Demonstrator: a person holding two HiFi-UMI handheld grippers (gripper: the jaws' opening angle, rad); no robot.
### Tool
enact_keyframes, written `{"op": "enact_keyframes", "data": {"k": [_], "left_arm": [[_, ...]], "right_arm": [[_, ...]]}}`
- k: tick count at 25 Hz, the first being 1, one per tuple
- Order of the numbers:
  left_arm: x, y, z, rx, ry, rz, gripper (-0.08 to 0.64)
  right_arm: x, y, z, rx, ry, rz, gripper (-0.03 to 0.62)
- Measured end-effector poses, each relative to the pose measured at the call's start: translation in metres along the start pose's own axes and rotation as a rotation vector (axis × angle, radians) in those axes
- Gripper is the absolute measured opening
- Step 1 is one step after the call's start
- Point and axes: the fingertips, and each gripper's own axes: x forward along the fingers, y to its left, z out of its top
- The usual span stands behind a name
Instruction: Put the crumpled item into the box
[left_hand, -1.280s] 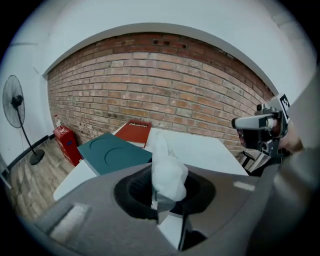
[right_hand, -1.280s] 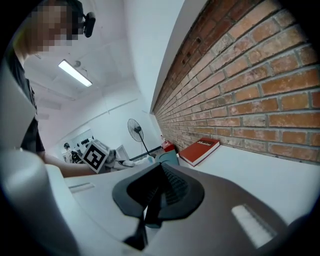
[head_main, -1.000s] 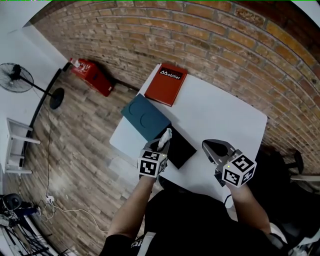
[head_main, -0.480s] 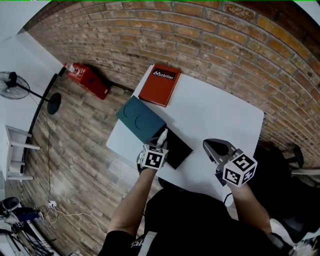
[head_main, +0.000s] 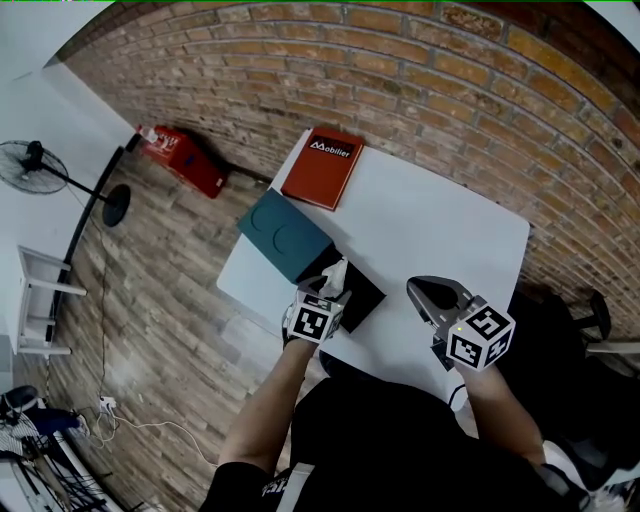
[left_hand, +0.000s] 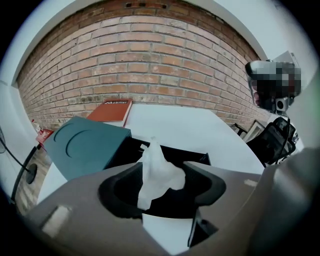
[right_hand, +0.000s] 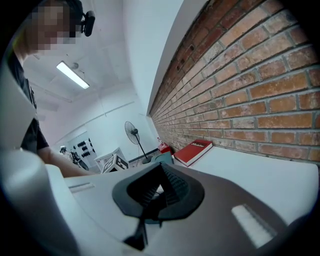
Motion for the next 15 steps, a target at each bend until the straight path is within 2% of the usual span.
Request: {"op": "enact_keyframes", "data": {"k": [7, 11, 15], "left_arm": [[-0.024, -0.016, 0.010, 0.010, -0.096, -0.023, 0.253], [-0.054, -0.022, 0.015, -0.016, -0.159, 0.000, 0.245], [-0.093, -0.022, 0.024, -0.058, -0.240, 0.055, 0.206]], "right_arm": [[-0.006, 0.008, -0.004, 0.005, -0.011, 0.050, 0.000], [-0.012, 0.004, -0.005, 0.011, -0.032, 0.070, 0.000], [-0.018, -0.006, 0.003, 0.002, -0.065, 0.081, 0.000]]}}
